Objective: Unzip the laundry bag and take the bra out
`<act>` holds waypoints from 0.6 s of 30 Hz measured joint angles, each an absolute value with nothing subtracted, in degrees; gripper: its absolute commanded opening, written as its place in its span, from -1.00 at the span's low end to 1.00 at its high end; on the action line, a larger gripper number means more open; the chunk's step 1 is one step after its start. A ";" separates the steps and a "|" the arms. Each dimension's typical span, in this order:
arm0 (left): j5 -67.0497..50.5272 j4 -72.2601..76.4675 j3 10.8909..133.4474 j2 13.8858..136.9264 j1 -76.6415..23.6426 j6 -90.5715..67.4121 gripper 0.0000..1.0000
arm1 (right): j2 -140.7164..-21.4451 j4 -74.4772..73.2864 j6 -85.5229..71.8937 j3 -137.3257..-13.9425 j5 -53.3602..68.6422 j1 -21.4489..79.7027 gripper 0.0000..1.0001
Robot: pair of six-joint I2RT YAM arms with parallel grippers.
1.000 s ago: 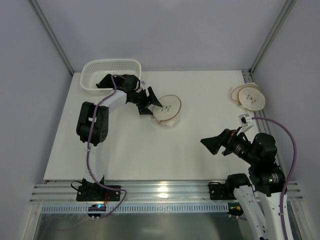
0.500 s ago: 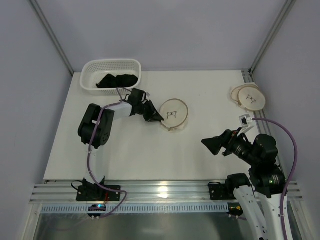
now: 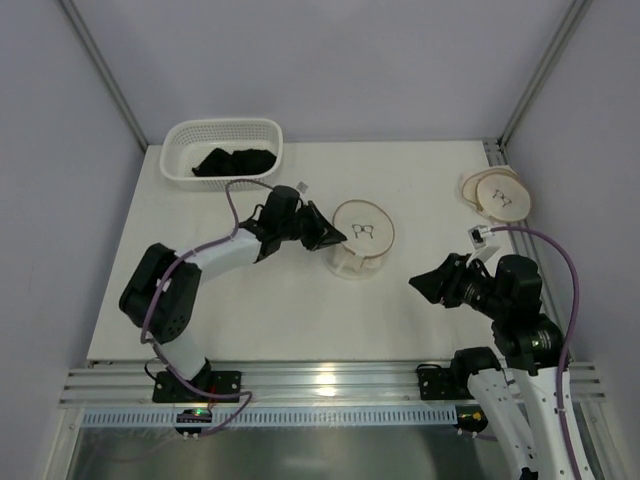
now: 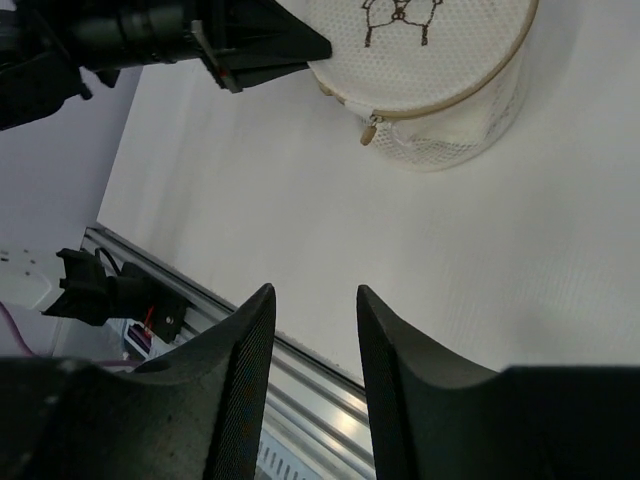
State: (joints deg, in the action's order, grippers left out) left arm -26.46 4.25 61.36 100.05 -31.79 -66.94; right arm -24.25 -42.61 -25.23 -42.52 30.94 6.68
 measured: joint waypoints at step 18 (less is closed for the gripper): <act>-1.08 10.13 47.94 84.44 -47.40 -83.61 -1.00 | -43.70 -40.29 -24.91 -41.95 15.35 21.39 0.31</act>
